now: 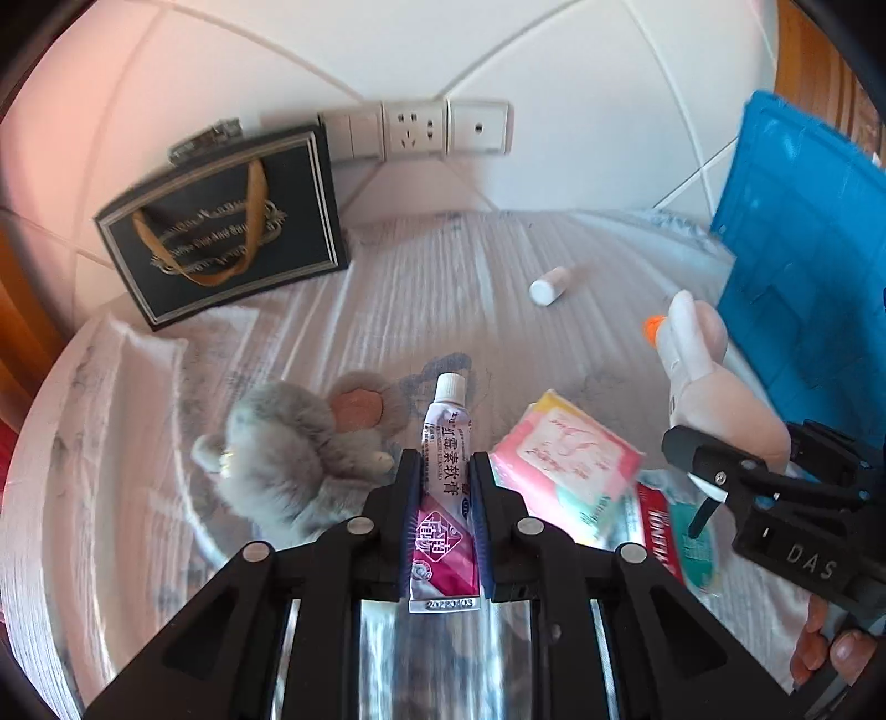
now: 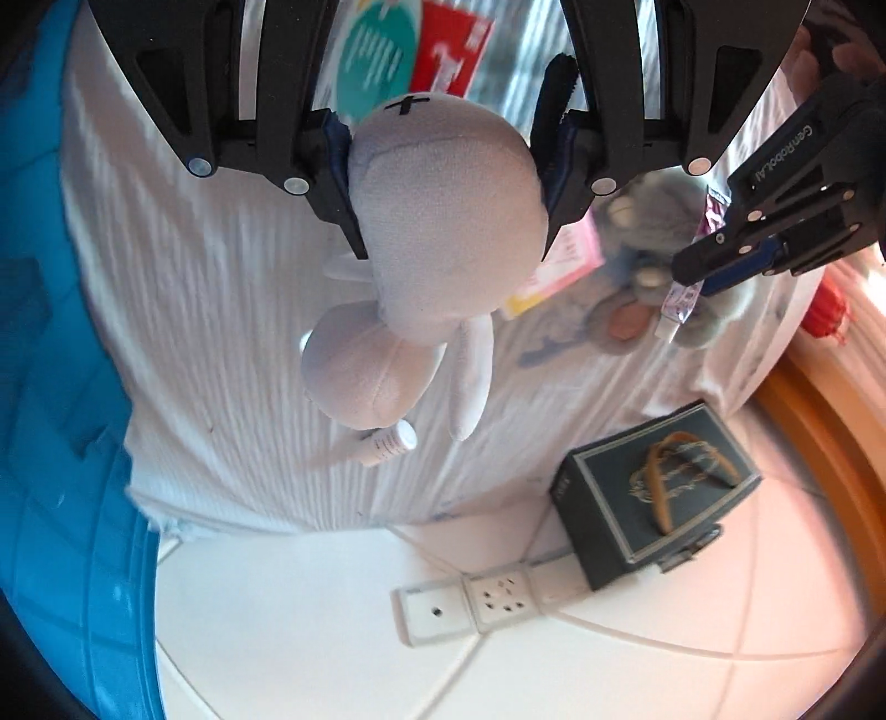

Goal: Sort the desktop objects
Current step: 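Carry the tube and rabbit plush over the blue bin with both grippers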

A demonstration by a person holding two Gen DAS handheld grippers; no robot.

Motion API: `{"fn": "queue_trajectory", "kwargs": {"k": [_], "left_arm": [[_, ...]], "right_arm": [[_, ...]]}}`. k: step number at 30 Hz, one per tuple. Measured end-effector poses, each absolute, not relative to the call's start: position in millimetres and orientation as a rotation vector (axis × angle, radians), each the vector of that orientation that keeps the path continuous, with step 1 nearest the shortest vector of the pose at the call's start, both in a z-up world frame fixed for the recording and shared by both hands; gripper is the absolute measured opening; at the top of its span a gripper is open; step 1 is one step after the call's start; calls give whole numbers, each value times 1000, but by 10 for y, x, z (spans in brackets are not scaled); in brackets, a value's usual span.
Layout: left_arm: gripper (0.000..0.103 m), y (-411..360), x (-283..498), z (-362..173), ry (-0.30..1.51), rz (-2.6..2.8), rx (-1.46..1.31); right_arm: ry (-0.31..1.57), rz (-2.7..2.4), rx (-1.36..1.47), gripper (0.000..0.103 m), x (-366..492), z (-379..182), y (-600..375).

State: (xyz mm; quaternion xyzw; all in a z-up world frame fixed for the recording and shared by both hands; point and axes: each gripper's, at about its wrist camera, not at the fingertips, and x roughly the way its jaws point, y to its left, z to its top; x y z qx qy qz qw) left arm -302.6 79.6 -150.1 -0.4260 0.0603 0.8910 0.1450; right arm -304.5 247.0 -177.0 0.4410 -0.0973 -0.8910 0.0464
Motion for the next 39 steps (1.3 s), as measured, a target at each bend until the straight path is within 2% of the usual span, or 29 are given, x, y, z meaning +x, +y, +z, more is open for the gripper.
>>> {"fn": "queue_trajectory", "kwargs": {"k": [14,22,32,39], "left_arm": [[17,787,-1875,-315,112,2602,-893],[17,1077,-1280,167,126,2562,-738],[17,1778,-837,560,195,2471,-594],[17,2492,-615,783,238,2373,-524]], "right_arm": [[-10,-2901,1016,54,-1706,-387,2103],[59,-3064,834,54,-981,243,2239],[111,-3235,662,54,-252,774,2671],[75,-3363,621,54,124,958,3300]]}}
